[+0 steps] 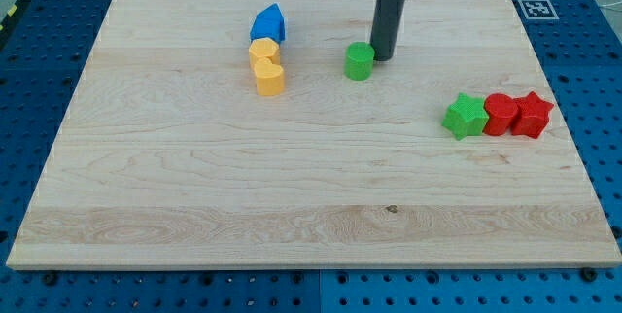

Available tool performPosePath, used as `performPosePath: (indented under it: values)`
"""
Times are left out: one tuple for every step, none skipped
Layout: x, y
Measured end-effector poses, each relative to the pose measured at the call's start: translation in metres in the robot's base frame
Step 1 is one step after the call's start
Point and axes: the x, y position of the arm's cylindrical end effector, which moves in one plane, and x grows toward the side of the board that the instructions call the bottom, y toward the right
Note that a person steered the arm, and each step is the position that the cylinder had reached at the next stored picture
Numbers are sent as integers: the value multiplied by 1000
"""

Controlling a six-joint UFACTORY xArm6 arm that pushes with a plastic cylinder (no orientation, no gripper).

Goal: Push the green circle to the center

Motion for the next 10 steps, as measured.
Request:
performPosePath:
  values:
    - [-14, -18]
    - [-15, -27]
    - [-8, -26]
    - [21, -18]
    - [43, -15]
    - [48, -16]
    - [48, -27]
    - [48, -40]
    - [56, -41]
    - [63, -36]
